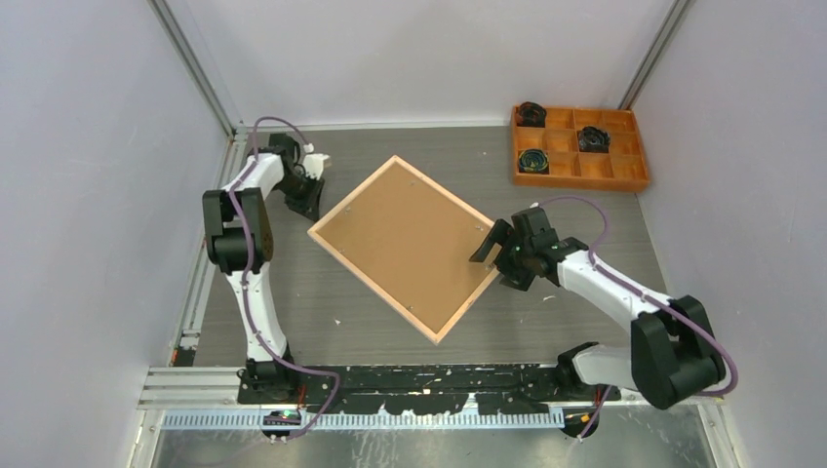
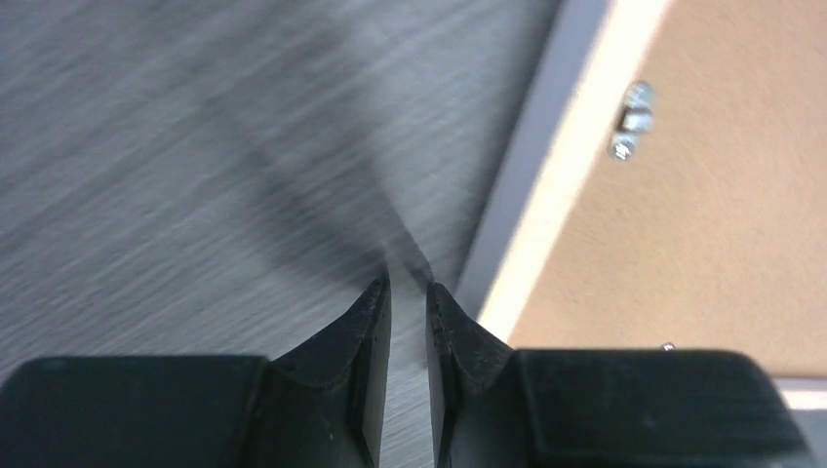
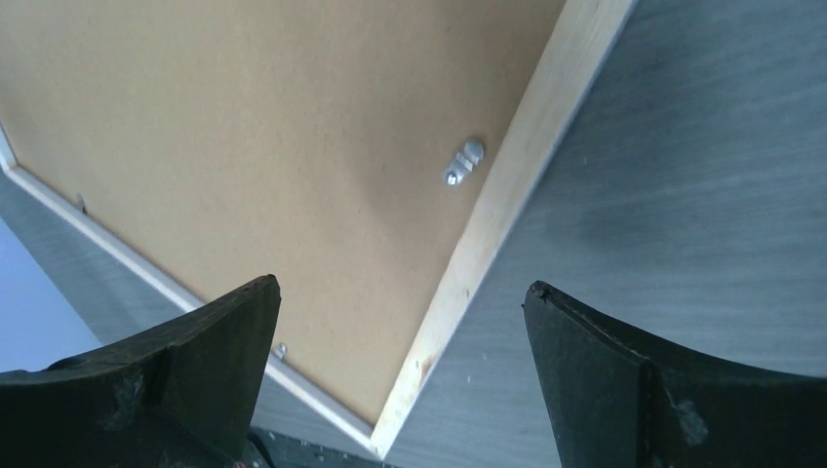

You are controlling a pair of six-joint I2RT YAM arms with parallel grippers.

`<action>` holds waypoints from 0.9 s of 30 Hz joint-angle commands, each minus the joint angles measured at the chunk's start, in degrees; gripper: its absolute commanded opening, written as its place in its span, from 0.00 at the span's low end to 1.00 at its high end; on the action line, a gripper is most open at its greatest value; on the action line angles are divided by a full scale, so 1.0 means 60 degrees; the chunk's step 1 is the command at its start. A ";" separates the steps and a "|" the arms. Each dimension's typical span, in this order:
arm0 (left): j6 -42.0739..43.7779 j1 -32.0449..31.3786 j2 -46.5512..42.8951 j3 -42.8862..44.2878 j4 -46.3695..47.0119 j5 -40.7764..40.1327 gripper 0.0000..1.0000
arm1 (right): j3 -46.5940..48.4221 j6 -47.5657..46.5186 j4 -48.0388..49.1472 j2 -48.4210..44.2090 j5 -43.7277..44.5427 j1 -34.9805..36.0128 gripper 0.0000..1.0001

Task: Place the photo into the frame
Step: Adjust the photo frame at the center of the board.

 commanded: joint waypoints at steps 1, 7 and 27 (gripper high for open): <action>0.0931 -0.0180 -0.0754 -0.0953 -0.0396 0.0613 0.22 | 0.0056 -0.0475 0.1739 0.0859 0.0405 -0.0259 1.00; 0.1828 -0.0186 -0.1448 -0.2221 -0.0495 0.0655 0.21 | 0.0732 -0.1017 0.1998 0.2137 0.0277 -0.0742 1.00; 0.3747 -0.1617 -0.4026 -0.5103 -0.1848 0.2149 0.24 | 0.3515 -0.1376 0.1103 0.3478 0.0982 -0.1554 1.00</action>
